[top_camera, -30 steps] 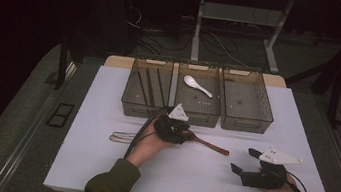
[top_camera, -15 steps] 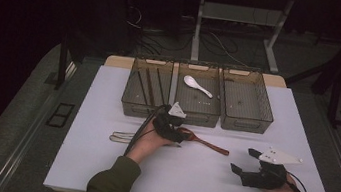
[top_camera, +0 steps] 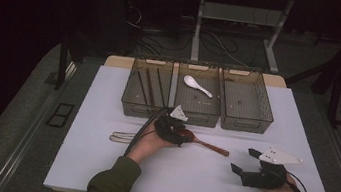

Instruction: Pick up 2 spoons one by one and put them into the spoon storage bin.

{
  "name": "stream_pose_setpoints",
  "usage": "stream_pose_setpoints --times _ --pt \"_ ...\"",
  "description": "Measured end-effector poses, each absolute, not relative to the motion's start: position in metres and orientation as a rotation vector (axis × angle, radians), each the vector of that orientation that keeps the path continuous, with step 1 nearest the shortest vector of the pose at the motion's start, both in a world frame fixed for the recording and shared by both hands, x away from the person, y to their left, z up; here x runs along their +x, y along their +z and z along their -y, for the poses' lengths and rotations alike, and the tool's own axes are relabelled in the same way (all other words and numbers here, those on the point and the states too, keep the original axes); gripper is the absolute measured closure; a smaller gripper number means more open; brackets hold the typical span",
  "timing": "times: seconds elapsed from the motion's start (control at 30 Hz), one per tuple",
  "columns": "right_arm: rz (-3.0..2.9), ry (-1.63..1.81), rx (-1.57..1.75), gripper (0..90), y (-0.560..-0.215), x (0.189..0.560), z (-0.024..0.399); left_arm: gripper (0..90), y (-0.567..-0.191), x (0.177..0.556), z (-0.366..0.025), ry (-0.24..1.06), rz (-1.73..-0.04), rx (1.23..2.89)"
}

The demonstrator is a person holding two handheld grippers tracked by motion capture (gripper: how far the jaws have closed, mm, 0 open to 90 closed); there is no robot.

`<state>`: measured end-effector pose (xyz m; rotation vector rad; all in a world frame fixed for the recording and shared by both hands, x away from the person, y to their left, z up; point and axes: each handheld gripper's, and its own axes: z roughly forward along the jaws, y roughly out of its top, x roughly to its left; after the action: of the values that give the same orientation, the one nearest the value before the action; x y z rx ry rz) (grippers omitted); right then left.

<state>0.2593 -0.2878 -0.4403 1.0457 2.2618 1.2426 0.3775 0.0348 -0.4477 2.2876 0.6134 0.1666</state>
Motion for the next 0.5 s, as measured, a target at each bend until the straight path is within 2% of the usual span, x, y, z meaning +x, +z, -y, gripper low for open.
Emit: stream_pose_setpoints --times 0.23,0.5 --pt "-2.262 1.243 1.047 14.7 -0.4402 0.2591 0.2878 55.2 -0.4461 0.3761 -0.0376 0.169 -0.576 2.307" --pt "-2.261 1.243 1.046 14.8 -0.4402 0.2589 0.2878 68.8 -0.4430 0.3729 -0.0390 0.172 -0.519 2.302"
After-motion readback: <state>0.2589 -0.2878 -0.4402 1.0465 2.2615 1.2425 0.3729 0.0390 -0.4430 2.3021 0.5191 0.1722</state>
